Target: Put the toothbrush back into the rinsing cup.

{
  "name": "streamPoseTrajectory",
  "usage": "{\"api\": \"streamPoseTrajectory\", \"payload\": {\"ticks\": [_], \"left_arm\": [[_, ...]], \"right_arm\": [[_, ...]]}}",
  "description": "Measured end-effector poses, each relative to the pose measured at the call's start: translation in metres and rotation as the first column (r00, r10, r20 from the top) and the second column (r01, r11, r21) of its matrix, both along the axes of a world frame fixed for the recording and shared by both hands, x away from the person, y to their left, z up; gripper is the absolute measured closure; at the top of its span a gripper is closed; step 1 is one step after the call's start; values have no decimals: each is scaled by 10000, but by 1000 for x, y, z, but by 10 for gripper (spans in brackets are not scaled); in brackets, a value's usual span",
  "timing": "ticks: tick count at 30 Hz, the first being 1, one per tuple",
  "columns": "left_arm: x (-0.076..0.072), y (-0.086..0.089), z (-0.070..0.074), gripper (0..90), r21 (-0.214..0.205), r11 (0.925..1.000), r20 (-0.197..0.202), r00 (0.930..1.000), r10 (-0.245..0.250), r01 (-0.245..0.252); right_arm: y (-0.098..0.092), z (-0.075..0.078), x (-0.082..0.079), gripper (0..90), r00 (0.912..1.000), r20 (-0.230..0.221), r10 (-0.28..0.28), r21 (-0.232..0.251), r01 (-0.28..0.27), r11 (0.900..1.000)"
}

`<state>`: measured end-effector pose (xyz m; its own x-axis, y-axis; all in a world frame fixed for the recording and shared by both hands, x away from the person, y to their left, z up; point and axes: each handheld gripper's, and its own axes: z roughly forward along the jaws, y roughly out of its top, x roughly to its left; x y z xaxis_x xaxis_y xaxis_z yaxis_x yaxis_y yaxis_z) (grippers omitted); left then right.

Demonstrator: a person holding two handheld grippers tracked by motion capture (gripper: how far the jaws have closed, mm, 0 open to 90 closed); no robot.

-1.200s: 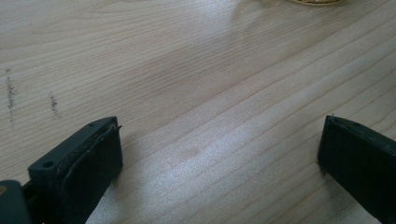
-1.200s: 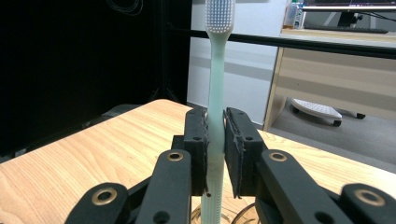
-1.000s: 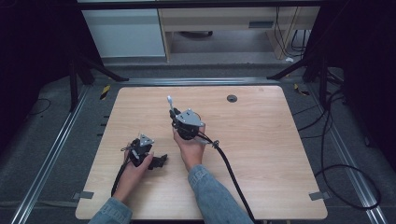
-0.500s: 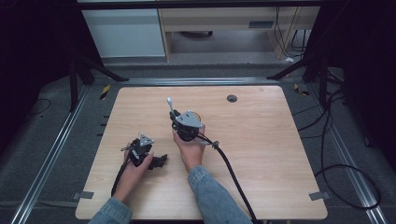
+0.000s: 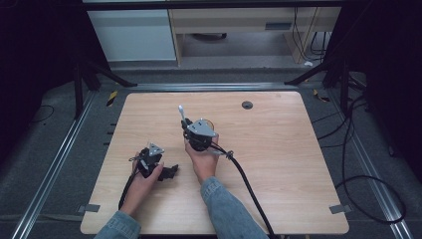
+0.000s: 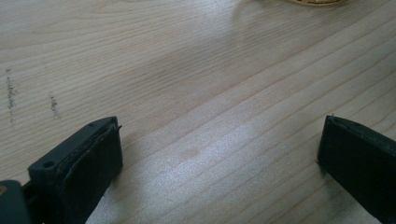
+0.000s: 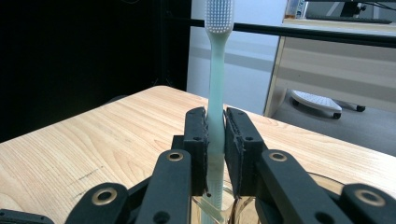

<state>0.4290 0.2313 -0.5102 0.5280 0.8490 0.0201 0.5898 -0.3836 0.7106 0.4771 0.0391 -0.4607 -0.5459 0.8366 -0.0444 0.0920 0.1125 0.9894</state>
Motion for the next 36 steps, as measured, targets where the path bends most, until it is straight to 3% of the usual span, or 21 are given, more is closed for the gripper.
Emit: {"api": "streamPoseTrajectory", "payload": {"ticks": [11,19,36], "left_arm": [[0,0,0,0,3,10000,1,10000,1,-1],[0,0,0,0,3,10000,1,10000,3,-3],[0,0,0,0,4,10000,1,10000,5,-5]], "right_arm": [[0,-5,0,793,9999,-140,-31,-73,30,10000],[1,-1,1,793,9999,-106,41,-475,-46,9989],[0,-2,3,785,9995,-268,168,-815,-189,9965]]}}
